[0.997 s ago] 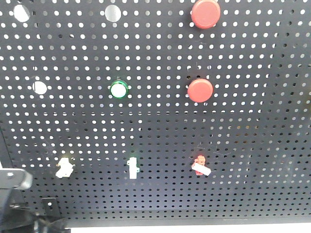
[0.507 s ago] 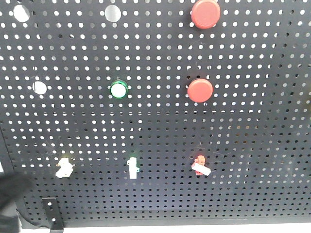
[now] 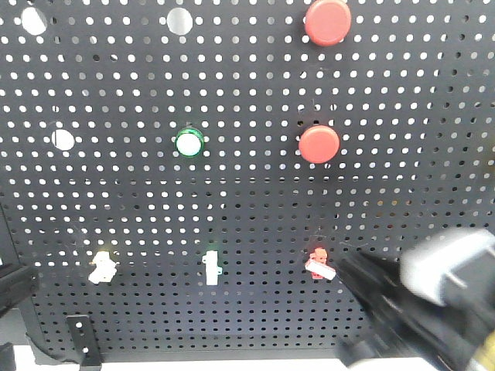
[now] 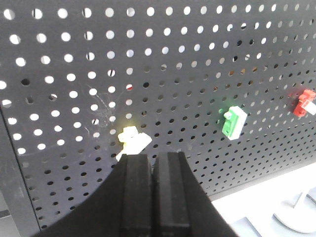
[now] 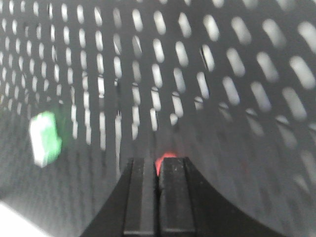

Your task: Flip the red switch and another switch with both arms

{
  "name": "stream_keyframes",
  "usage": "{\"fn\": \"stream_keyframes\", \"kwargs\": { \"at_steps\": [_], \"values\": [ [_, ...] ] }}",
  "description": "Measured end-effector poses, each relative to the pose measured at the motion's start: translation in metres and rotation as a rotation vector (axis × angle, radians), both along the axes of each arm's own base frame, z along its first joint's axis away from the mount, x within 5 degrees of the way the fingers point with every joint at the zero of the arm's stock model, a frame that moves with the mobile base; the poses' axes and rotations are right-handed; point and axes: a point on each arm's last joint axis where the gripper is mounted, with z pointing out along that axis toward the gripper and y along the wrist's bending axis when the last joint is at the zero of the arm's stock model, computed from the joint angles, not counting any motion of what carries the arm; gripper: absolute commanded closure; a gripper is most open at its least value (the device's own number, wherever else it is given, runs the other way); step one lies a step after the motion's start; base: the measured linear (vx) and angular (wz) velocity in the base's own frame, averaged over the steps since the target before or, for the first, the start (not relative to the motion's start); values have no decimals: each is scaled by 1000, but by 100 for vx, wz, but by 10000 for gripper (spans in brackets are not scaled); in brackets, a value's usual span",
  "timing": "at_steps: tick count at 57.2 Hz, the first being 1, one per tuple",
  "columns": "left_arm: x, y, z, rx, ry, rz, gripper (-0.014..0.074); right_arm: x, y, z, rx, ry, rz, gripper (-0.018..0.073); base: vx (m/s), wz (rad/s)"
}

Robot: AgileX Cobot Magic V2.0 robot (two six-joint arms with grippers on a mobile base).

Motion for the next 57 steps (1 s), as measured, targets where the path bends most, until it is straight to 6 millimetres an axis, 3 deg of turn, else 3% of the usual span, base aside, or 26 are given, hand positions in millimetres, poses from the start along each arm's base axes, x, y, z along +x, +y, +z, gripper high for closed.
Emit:
{"fn": "stream_keyframes", "kwargs": {
  "at_steps": [6,21,39,50,57],
  "values": [
    [0,0,0,4,-2,-1,594,14,7,5,-4,-12,6,566,0,0],
    [0,0,0,7,-3,-1,594,17,11,2,-48,-24,34,566,0,0],
    [0,0,0,7,-3,-1,594,29,17,-15,-70,24,42,566,0,0],
    [0,0,0,7,-3,-1,594,27,24,-17,-60,67,56,566,0,0],
    [0,0,0,7,-3,-2,594,19,34,-34,-144,202,73,566,0,0]
  ]
}}
